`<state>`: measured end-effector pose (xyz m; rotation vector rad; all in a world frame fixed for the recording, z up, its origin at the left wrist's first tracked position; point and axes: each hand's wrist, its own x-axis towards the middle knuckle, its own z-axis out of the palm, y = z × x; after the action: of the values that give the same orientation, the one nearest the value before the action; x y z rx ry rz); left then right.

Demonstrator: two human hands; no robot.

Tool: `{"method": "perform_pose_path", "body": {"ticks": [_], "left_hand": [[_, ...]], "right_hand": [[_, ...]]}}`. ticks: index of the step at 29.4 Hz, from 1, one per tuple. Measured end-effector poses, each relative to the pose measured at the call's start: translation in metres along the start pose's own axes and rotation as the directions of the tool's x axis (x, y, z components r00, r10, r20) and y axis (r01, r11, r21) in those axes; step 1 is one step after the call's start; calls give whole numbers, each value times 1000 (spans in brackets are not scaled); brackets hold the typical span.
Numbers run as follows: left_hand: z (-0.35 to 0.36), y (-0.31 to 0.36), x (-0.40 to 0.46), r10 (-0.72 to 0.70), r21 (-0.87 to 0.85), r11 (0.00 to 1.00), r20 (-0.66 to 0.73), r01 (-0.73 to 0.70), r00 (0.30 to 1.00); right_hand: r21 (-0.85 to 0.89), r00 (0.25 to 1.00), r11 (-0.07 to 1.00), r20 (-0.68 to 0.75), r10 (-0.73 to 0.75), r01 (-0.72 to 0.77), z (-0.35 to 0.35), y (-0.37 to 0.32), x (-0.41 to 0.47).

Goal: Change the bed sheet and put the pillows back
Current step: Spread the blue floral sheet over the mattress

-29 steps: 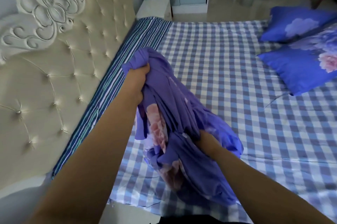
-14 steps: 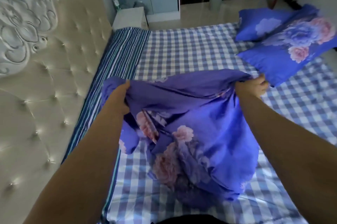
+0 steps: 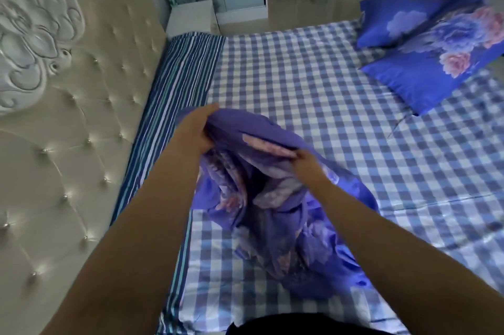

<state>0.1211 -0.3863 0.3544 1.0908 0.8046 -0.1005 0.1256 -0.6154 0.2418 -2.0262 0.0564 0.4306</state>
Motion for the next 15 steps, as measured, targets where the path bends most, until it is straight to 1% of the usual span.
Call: {"method": "perform_pose_path", "body": {"ticks": [1, 2, 3, 4, 5, 6, 7, 8, 9, 10, 11, 12, 13, 14, 15], "left_hand": [[-21, -10, 9, -1, 3, 1000, -86, 1, 996], [-39, -25, 15, -6, -26, 1000, -153, 2, 988], [-55, -42, 19, 2, -45, 999, -198, -11, 980], [-67, -59, 22, 13, -41, 999, -256, -24, 966], [-78, -75, 24, 37, 1, 999, -335, -39, 942], [-86, -89, 26, 60, 52, 998, -411, -42, 910], [-92, -100, 27, 73, 99, 995, -470, -30, 879], [-98, -109, 27, 78, 122, 992, -512, -17, 855], [-103, -117, 27, 72, 104, 994, -537, -18, 840], [-105, -121, 27, 56, 63, 998, -561, -25, 826], [-111, -127, 30, 84, 116, 993, -583, -19, 808], [-119, -133, 34, 162, 291, 956, -588, 20, 792], [-126, -139, 37, 258, 546, 832, -530, 93, 808], [-131, -144, 39, 291, 747, 653, -399, 124, 869], [-135, -153, 39, 213, 850, 511, -272, 130, 938]], "right_hand": [[-128, 997, 990, -41, -63, 58, -16, -1, 5], [-255, 994, 963, -27, -104, 94, -32, -3, 5], [-351, 994, 930, 45, -98, 107, -42, -3, 6], [-476, 987, 870, 151, -59, 125, -48, 0, 6], [-619, 963, 767, 268, 6, 168, -50, 5, 2], [-745, 929, 624, 360, 80, 235, -47, 14, -2], [-818, 900, 492, 412, 138, 299, -42, 26, -7], [-842, 884, 431, 432, 179, 324, -36, 38, -14], [-829, 874, 473, 437, 214, 299, -32, 50, -23], [-787, 864, 570, 438, 247, 236, -29, 60, -33], [-709, 850, 690, 446, 279, 145, -27, 72, -41], [-608, 816, 793, 473, 331, 31, -26, 83, -48], [-521, 753, 847, 515, 410, -105, -26, 92, -55], [-475, 658, 849, 567, 495, -231, -25, 98, -63], [-480, 558, 821, 607, 566, -310, -22, 104, -68]]}}
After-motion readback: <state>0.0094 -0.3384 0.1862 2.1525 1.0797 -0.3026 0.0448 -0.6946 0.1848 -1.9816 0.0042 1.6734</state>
